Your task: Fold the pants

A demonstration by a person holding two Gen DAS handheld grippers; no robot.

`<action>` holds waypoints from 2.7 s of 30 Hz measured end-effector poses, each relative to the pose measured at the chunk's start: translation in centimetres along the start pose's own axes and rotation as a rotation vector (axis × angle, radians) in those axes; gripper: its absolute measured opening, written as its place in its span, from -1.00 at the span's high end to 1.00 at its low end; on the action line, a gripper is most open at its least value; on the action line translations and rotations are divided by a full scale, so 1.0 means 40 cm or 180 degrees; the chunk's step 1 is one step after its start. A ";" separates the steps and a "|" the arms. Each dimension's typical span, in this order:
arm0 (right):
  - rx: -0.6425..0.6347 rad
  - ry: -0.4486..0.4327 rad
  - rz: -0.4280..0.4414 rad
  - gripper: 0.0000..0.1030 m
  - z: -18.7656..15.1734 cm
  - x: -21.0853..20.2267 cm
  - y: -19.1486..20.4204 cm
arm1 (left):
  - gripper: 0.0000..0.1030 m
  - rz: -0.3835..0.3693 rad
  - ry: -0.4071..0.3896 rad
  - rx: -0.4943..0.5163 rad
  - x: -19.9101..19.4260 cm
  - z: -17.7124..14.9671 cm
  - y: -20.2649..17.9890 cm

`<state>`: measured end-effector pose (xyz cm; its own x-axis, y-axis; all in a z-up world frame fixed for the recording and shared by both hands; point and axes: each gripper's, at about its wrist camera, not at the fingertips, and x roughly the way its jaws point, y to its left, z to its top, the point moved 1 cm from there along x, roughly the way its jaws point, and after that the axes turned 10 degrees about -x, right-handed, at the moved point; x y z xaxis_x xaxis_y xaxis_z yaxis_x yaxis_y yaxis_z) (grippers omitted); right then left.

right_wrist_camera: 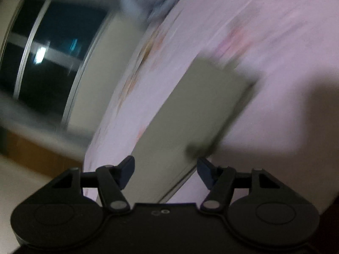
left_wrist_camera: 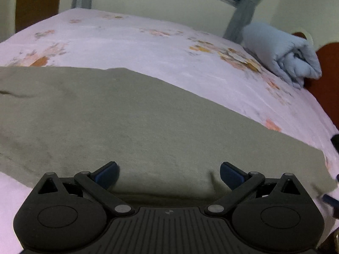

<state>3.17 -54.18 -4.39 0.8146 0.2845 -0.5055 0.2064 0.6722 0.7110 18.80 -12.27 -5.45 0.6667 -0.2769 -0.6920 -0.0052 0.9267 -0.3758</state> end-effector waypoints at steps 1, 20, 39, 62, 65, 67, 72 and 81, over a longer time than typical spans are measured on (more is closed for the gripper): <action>-0.0083 -0.0001 -0.0014 -0.05 -0.007 0.020 0.024 | -0.98 -0.0009 0.0029 0.0015 0.001 0.004 0.008; 0.0902 -0.1008 -0.0840 0.60 0.047 -0.094 -0.182 | -0.98 -0.0151 -0.0018 -0.0248 -0.012 -0.020 0.057; 0.0919 -0.0876 -0.0607 0.84 0.048 -0.067 -0.203 | -0.98 0.0002 -0.0247 0.0380 -0.003 -0.102 -0.109; 0.0876 -0.0749 -0.0454 0.70 0.049 -0.065 -0.223 | -0.98 0.0143 -0.0200 0.0798 0.054 -0.181 -0.320; 0.0848 -0.0725 -0.0493 0.64 0.053 -0.065 -0.212 | -0.98 0.0137 -0.0290 0.0901 0.050 -0.212 -0.353; 0.0801 -0.0716 -0.0519 0.63 0.054 -0.066 -0.204 | -0.98 0.0176 -0.0200 0.0908 0.073 -0.223 -0.352; 0.0805 -0.0716 -0.0499 0.61 0.054 -0.068 -0.202 | -0.99 0.0072 -0.0231 0.0821 0.061 -0.221 -0.350; 0.1124 -0.0883 -0.0362 0.55 0.037 -0.078 -0.223 | -1.00 0.0153 -0.0177 0.0869 0.105 -0.234 -0.357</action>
<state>-0.41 -62.06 -8.44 0.8804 -0.0037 -0.4742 0.4357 0.4008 0.8059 14.70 -29.03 -8.77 0.7105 -0.2236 -0.6672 0.1582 0.9747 -0.1582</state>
